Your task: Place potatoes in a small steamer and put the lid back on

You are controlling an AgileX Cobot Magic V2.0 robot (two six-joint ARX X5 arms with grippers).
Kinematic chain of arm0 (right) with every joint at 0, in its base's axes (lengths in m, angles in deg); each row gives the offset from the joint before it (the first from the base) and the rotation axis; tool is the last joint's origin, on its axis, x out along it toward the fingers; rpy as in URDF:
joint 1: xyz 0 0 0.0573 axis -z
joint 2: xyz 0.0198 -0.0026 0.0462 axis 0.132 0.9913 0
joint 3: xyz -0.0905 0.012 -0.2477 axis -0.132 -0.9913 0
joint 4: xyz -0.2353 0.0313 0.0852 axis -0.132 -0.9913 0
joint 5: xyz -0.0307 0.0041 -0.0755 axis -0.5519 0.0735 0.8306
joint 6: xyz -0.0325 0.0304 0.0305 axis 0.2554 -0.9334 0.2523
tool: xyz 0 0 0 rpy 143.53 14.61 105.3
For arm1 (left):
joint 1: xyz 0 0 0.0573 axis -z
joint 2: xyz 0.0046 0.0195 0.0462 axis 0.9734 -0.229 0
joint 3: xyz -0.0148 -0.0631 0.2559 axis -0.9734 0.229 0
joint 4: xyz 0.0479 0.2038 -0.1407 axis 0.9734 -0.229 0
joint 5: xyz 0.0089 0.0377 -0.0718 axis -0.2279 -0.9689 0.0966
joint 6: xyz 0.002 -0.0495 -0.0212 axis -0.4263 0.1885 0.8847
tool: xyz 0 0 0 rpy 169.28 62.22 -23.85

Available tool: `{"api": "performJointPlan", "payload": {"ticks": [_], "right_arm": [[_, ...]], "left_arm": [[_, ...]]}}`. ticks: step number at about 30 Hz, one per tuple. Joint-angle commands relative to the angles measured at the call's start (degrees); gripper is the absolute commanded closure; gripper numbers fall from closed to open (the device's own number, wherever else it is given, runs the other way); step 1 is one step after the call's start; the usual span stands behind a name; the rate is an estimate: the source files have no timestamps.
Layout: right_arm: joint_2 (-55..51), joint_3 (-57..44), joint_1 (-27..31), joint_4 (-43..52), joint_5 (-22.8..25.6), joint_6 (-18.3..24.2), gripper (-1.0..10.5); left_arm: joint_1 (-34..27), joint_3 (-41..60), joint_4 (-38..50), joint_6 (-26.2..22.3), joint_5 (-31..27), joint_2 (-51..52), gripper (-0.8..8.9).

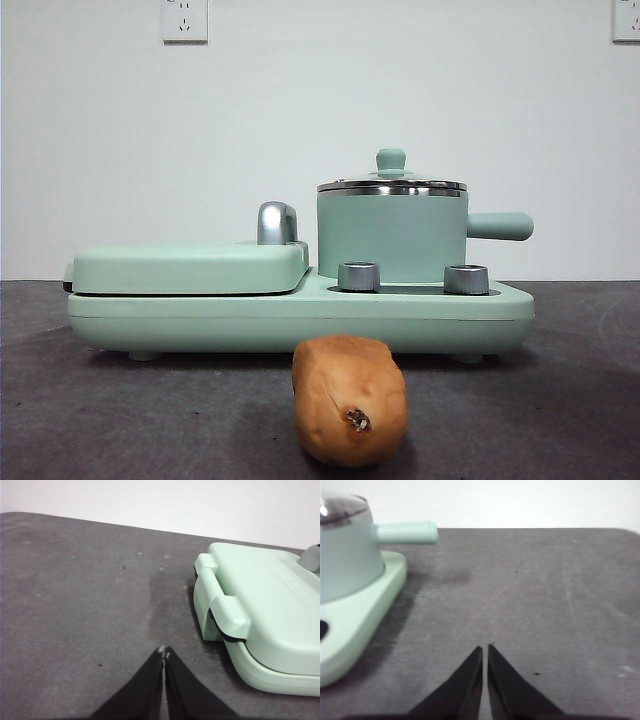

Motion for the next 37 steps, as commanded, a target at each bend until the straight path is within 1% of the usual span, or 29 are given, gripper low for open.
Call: {"api": "performJointPlan", "payload": {"ticks": [1, 3, 5, 8, 12, 15, 17, 20, 23, 24, 27, 31, 34, 37], "right_arm": [[-0.09, 0.11, -0.04, 0.72, -1.27, -7.65, 9.3], [-0.07, 1.14, -0.09, -0.22, -2.64, -10.86, 9.3], [-0.02, 2.86, -0.17, -1.38, -4.09, -13.84, 9.3], [0.72, 6.91, -0.83, -4.13, -4.20, -15.74, 9.3], [3.82, 14.73, -1.64, -9.70, -4.26, -17.68, 9.3], [7.34, 21.55, -2.10, -13.53, -5.86, -17.49, 9.3], [10.12, 26.05, -2.32, -15.50, -7.91, -16.92, 9.3], [14.71, 32.59, -2.32, -18.08, -12.41, -16.85, 9.3], [19.45, 38.62, -2.32, -20.35, -19.43, -15.06, 9.3], [21.33, 40.79, -2.32, -21.16, -22.47, -13.99, 9.3], [25.53, 45.20, -2.32, -22.49, -29.40, -11.76, 9.3], [30.42, 49.96, -2.32, -24.92, -36.46, -9.49, 9.3], [32.54, 51.36, -2.32, -25.42, -40.09, -9.40, 9.3], [33.38, 51.49, -2.32, -25.51, -40.17, -9.40, 9.3]], "left_arm": [[0.07, 0.96, 0.11, 5.51, 0.13, 0.11, 8.07], [0.20, 0.24, -0.94, 8.22, 0.35, -0.22, 8.05], [0.66, -1.07, -2.23, 9.77, 0.94, -0.79, 8.05], [1.68, -3.76, -2.45, 12.04, 1.90, -2.27, 8.05], [3.34, -9.49, -3.69, 12.79, 4.24, -5.70, 8.05], [4.46, -15.06, -6.21, 12.70, 6.27, -9.53, 8.05], [5.09, -18.99, -8.02, 12.39, 7.91, -12.48, 8.05], [5.90, -25.14, -10.58, 10.82, 11.45, -17.42, 8.05], [6.60, -31.21, -12.90, 9.33, 15.32, -22.49, 8.05], [6.84, -33.53, -13.66, 8.92, 17.20, -24.52, 8.05], [7.45, -38.88, -15.23, 7.76, 22.32, -29.27, 8.05], [8.37, -45.35, -17.16, 5.42, 29.64, -35.41, 8.05], [9.14, -48.46, -18.32, 4.39, 33.35, -39.10, 8.05], [10.01, -50.01, -18.47, 4.07, 34.29, -41.94, 8.05]]}}
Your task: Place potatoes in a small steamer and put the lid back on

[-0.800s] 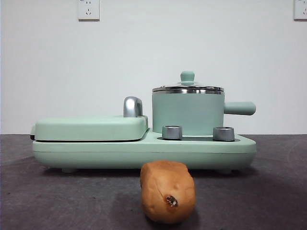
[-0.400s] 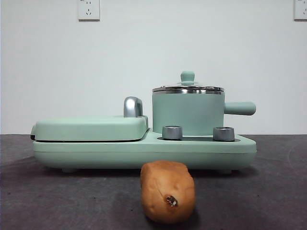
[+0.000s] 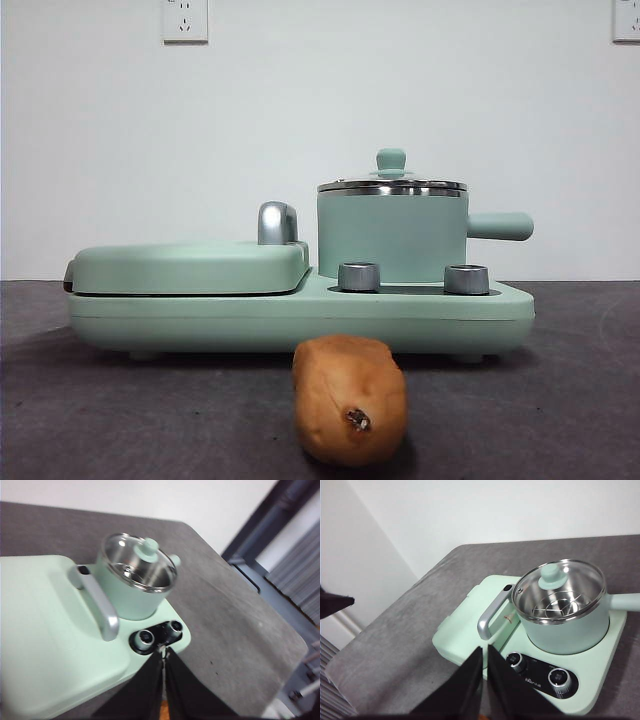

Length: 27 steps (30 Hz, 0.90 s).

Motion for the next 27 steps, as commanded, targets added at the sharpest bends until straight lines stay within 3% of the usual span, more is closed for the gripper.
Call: {"api": "performJointPlan", "payload": {"ticks": [1, 4, 7, 11, 14, 27], "right_arm": [[0.59, 0.79, -0.20, -0.04, -0.33, 0.85, 9.3], [0.59, 0.79, -0.17, -0.22, -0.28, 0.85, 9.0], [0.59, 0.79, -0.17, -0.33, -0.26, 0.81, 7.0], [0.59, 0.79, -0.17, -0.87, -0.28, 0.83, 4.2], [0.57, 0.79, -0.17, -1.42, -0.28, 0.83, 3.9], [0.57, 0.79, -0.17, -1.44, 0.15, 0.83, 3.9]], "left_arm": [[0.76, -1.60, 0.09, -1.42, 0.72, -2.05, 8.04], [1.64, -1.68, 0.24, -1.42, 0.72, -3.58, 7.42], [2.40, -1.84, 0.20, -1.33, 0.72, -5.09, 6.06], [3.65, -3.04, 0.26, -1.38, 0.72, -7.65, 3.44], [4.79, -4.74, 0.24, -1.42, 0.72, -10.16, 2.30], [11.74, -24.17, -1.95, -8.20, -1.07, -32.50, 2.21]]}}
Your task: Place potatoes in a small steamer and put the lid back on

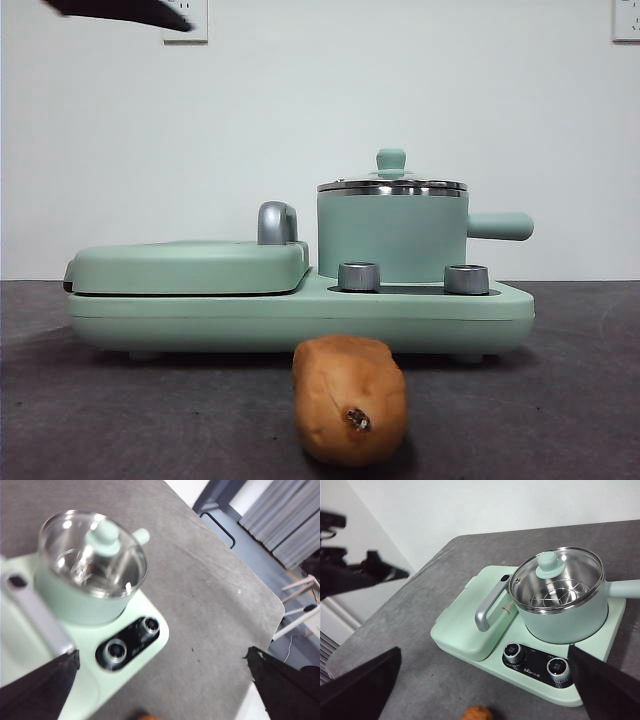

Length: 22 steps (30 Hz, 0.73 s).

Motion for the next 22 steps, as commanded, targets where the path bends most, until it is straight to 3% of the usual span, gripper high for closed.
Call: {"api": "performJointPlan", "payload": {"ticks": [1, 12, 22], "right_arm": [[0.20, 0.79, -0.17, 0.39, 0.09, 0.59, 3.9], [0.20, 0.79, -0.17, 0.44, 0.26, 0.59, 3.9], [0.22, 0.79, -0.17, 0.42, 0.31, 0.59, 3.9]], "left_arm": [[1.73, -6.73, -1.44, -4.52, -2.58, -6.51, 2.21], [9.22, -28.98, -1.20, -14.01, -18.27, -31.98, 2.22], [11.43, -37.42, 5.35, -14.19, -20.63, -47.06, 2.23]]}}
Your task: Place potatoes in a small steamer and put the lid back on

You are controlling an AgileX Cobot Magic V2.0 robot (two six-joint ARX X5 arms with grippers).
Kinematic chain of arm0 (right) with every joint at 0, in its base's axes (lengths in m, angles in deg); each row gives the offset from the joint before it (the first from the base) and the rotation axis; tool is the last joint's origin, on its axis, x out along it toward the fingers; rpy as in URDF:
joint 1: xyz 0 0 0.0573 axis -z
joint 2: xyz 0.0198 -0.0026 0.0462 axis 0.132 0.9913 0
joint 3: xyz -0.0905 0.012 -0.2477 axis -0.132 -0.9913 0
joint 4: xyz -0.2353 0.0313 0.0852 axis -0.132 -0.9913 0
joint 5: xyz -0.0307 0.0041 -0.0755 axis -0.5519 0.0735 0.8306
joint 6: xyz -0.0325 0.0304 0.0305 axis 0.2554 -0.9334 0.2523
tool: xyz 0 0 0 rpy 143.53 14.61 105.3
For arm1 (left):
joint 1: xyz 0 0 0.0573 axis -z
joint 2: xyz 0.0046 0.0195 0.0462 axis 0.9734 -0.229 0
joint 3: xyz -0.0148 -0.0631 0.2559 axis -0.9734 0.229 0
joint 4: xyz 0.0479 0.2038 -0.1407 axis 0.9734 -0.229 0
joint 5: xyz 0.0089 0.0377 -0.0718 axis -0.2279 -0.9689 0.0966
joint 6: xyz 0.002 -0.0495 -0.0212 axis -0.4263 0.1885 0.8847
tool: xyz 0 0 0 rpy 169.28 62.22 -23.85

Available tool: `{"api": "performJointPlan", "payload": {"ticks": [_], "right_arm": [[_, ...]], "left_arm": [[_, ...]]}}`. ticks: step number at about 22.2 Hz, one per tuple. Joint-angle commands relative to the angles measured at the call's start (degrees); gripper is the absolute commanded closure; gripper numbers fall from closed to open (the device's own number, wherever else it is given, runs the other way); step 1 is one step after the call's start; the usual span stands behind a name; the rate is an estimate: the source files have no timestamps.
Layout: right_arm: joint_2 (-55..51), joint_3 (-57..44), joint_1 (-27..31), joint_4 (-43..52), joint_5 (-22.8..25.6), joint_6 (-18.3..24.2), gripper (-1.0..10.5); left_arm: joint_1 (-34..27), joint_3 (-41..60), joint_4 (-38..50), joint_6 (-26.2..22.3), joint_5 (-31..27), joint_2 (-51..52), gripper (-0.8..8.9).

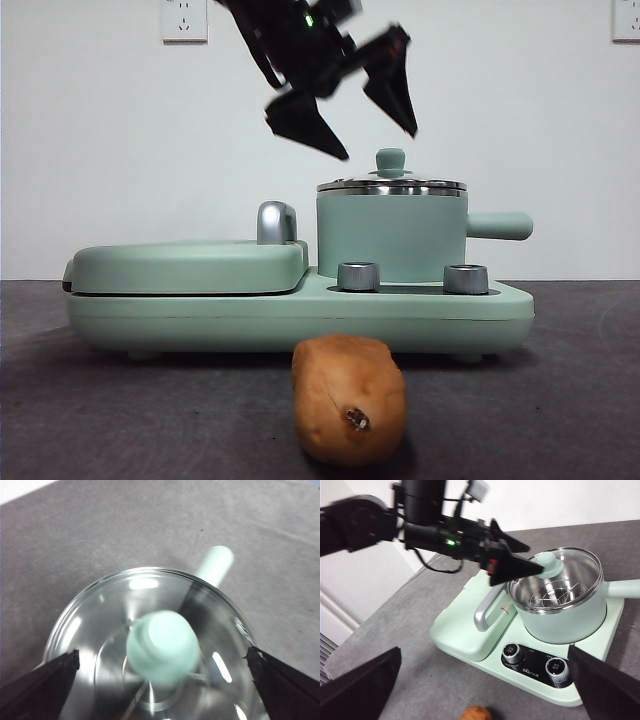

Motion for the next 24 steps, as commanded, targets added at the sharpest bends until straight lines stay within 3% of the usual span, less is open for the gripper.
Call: {"api": "performJointPlan", "payload": {"ticks": [1, 5, 11, 17, 24], "right_arm": [[0.22, 0.79, -0.17, 0.42, 0.09, 0.59, 3.9], [0.22, 0.79, -0.17, 0.39, 0.09, 0.59, 3.9], [0.20, 0.79, -0.17, 0.37, 0.09, 0.59, 3.9], [0.20, 0.79, -0.17, 0.37, 0.11, 0.59, 3.9], [0.20, 0.79, -0.17, 0.37, 0.09, 0.59, 3.9]], "left_arm": [[0.96, -2.51, 3.04, -0.85, -0.04, -2.93, 2.23], [1.84, -2.51, 5.70, -0.92, -0.07, -4.28, 2.37], [2.36, -2.51, 5.70, -2.16, -0.94, -4.28, 5.01], [2.45, -2.51, 4.83, -2.97, -1.99, -4.28, 5.14], [2.51, -2.51, 4.09, -4.85, -2.05, -4.28, 6.28]]}}
